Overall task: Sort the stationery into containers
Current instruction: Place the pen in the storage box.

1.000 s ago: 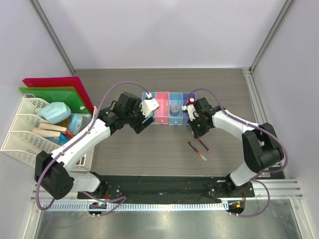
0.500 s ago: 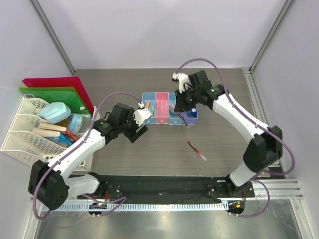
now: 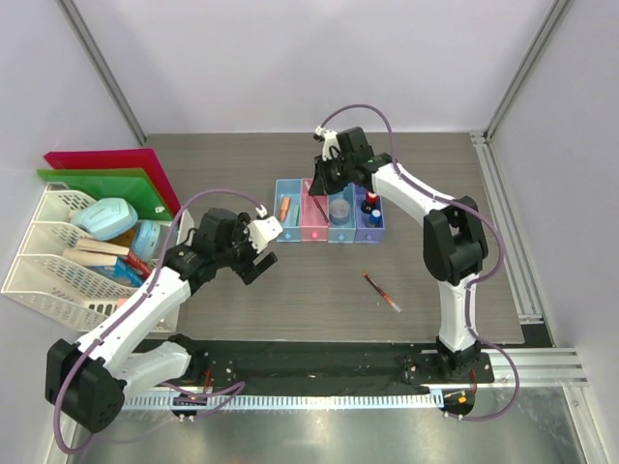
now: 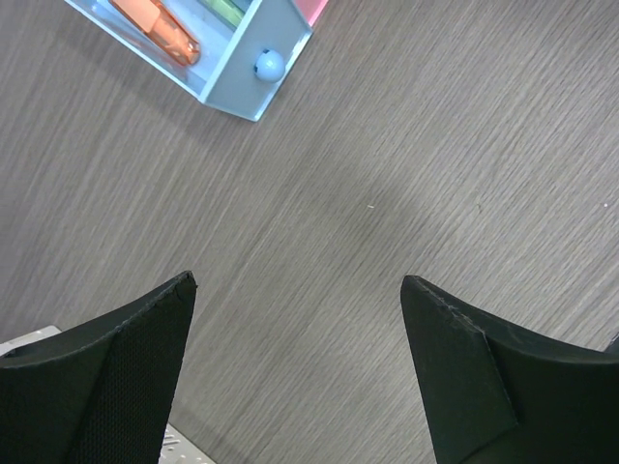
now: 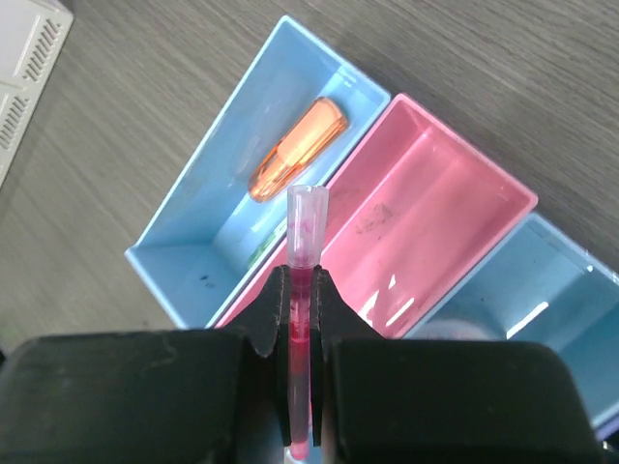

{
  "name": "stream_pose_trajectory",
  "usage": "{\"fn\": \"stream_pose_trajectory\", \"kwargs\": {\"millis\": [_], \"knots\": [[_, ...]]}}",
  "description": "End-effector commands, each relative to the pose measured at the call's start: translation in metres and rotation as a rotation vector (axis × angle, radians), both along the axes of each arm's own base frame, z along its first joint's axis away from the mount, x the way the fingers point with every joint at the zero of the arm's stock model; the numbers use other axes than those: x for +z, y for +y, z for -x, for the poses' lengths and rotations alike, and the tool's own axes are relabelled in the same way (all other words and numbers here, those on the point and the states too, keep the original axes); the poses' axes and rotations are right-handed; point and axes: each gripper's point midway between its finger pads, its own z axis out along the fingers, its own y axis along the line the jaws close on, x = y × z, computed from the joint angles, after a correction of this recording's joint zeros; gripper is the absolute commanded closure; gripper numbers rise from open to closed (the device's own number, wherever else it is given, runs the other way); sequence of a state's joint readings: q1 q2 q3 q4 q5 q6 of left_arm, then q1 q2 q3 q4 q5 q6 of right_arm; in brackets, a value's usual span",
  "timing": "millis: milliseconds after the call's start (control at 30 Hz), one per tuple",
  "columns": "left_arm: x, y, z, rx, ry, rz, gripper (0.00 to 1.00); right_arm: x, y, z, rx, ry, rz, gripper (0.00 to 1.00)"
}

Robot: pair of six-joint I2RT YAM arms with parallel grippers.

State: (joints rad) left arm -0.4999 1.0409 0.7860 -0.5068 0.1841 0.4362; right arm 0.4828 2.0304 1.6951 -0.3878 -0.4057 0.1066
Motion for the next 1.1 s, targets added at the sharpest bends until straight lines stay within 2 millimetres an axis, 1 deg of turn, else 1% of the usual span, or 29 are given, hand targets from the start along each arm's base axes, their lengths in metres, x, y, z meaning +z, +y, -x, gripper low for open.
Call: {"fn": "stream_pose_trajectory", "kwargs": {"millis": [0, 33, 67, 133, 167, 200, 333, 400, 500, 533, 567, 600, 633, 667, 733, 767, 800, 867, 900, 967, 1000, 1067], "knots": [[0.006, 0.000, 0.001, -0.038, -0.030, 0.009, 0.14, 0.040, 0.025, -0.028, -0.004, -0.115, -0.123, 0.99], [0.004, 0.000, 0.002, -0.042, -0.026, 0.008, 0.13, 0.036, 0.026, -0.031, -0.010, -0.112, -0.124, 0.99], [0.003, -0.001, 0.003, -0.045, -0.023, 0.010, 0.13, 0.039, 0.028, -0.036, -0.015, -0.126, -0.135, 0.99], [0.002, -0.002, 0.002, -0.047, -0.018, 0.012, 0.14, 0.033, 0.030, -0.042, -0.030, -0.116, -0.142, 0.99], [0.002, -0.002, 0.002, -0.046, -0.017, 0.016, 0.14, 0.038, 0.032, -0.045, -0.035, -0.128, -0.155, 0.99], [0.001, -0.002, 0.002, -0.045, -0.015, 0.016, 0.14, 0.037, 0.034, -0.047, -0.044, -0.121, -0.162, 0.99], [0.001, -0.004, 0.003, -0.053, -0.013, 0.021, 0.14, 0.032, 0.033, -0.058, -0.091, -0.127, -0.160, 0.99], [0.001, -0.003, 0.004, -0.057, -0.009, 0.016, 0.14, 0.026, 0.028, -0.062, -0.117, -0.126, -0.147, 0.99], [0.003, -0.002, 0.005, -0.060, -0.010, 0.013, 0.14, 0.015, 0.022, -0.057, -0.139, -0.114, -0.137, 0.99], [0.004, -0.003, 0.005, -0.062, -0.012, 0.014, 0.14, 0.015, 0.020, -0.059, -0.153, -0.126, -0.138, 0.99], [0.004, -0.002, 0.005, -0.063, -0.014, 0.012, 0.14, 0.003, 0.016, -0.054, -0.161, -0.110, -0.122, 0.99], [0.005, -0.002, 0.005, -0.066, -0.017, 0.011, 0.14, 0.006, 0.014, -0.053, -0.167, -0.119, -0.122, 0.99], [0.006, -0.003, 0.005, -0.070, -0.020, 0.012, 0.14, 0.005, 0.012, -0.052, -0.177, -0.123, -0.116, 0.99], [0.007, -0.003, 0.005, -0.073, -0.023, 0.010, 0.14, -0.003, 0.009, -0.048, -0.178, -0.112, -0.103, 0.99], [0.008, -0.003, 0.005, -0.080, -0.025, 0.009, 0.14, -0.002, 0.006, -0.044, -0.178, -0.115, -0.095, 0.99], [0.008, -0.004, 0.004, -0.085, -0.027, 0.007, 0.14, -0.009, 0.003, -0.040, -0.180, -0.101, -0.083, 0.99], [0.011, -0.004, 0.003, -0.087, -0.036, 0.009, 0.14, -0.010, 0.002, -0.038, -0.178, -0.101, -0.079, 0.98], [0.013, -0.005, 0.002, -0.100, -0.042, 0.007, 0.14, -0.011, -0.001, -0.034, -0.171, -0.089, -0.068, 0.94], [0.014, -0.006, 0.002, -0.103, -0.042, 0.008, 0.14, -0.009, -0.001, -0.032, -0.159, -0.093, -0.060, 0.84], [0.015, -0.009, 0.002, -0.118, -0.044, 0.016, 0.14, 0.000, -0.003, -0.028, -0.148, -0.102, -0.058, 0.75], [0.015, -0.010, 0.002, -0.127, -0.045, 0.016, 0.14, 0.004, -0.003, -0.026, -0.132, -0.110, -0.056, 0.67], [0.016, -0.013, 0.003, -0.146, -0.047, 0.026, 0.14, 0.019, -0.004, -0.023, -0.121, -0.125, -0.054, 0.61]]}}
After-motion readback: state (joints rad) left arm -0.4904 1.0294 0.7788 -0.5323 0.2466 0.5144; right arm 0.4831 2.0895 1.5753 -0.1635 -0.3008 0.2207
